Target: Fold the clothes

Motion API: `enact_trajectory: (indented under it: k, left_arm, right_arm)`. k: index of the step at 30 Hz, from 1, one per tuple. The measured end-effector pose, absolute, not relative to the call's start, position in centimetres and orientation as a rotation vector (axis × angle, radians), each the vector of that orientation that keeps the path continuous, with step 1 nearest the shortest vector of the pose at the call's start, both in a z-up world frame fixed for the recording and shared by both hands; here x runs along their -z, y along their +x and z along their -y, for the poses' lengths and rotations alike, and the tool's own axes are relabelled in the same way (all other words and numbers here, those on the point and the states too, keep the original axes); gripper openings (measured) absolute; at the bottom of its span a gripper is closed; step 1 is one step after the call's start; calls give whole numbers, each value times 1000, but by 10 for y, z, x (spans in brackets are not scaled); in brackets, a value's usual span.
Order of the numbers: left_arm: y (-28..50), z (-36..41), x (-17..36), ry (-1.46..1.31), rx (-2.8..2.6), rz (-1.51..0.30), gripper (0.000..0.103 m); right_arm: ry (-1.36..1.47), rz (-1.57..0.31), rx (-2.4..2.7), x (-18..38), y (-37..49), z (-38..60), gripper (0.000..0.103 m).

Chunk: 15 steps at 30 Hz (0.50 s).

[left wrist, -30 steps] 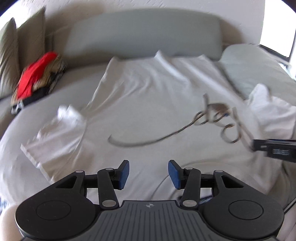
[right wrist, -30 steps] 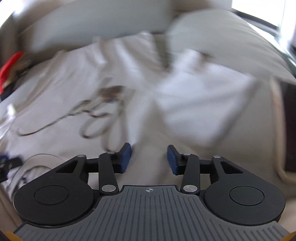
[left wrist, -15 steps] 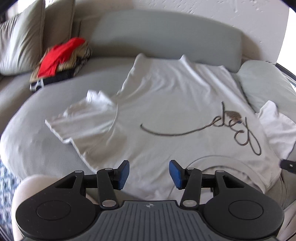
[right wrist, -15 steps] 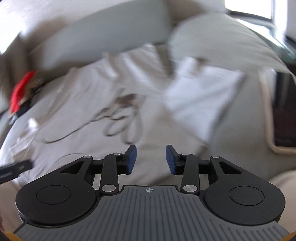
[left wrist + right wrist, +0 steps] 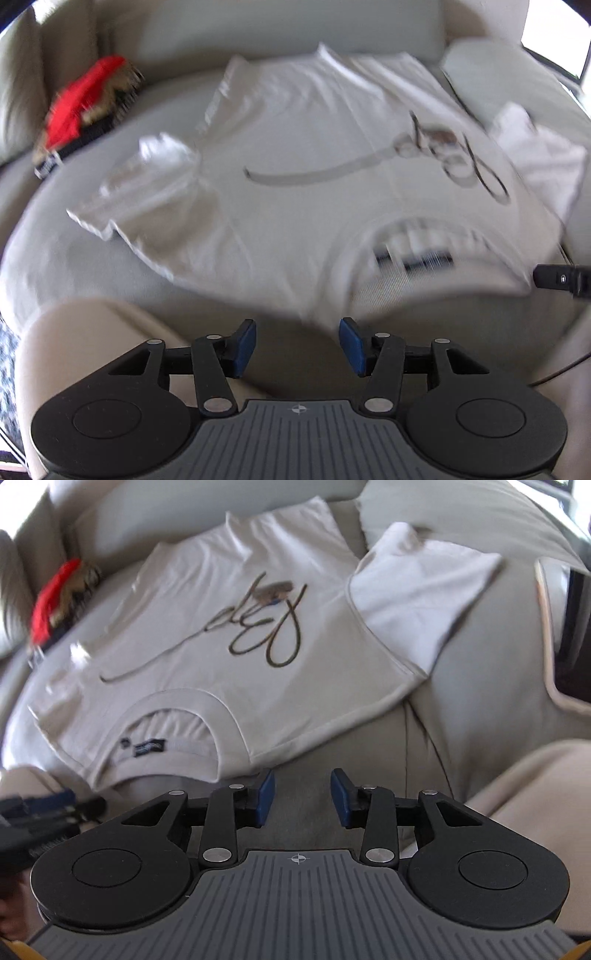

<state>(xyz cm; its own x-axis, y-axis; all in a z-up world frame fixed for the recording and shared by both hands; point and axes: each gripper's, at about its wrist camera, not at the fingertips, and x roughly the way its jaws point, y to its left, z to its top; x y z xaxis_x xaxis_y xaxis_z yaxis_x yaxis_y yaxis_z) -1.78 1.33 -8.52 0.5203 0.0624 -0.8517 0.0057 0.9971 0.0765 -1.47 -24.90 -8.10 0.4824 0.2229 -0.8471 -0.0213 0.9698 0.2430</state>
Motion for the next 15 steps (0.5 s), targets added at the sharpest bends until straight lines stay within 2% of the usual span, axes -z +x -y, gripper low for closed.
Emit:
enact_trajectory:
  k: [8, 15]
  left_arm:
    - [-8, -14, 74, 91, -102, -846, 50]
    - [4, -15, 90, 101, -111, -914, 50]
  right_arm:
    - [192, -908, -250, 68, -11, 224, 44]
    - [89, -943, -289, 85, -1, 203, 44]
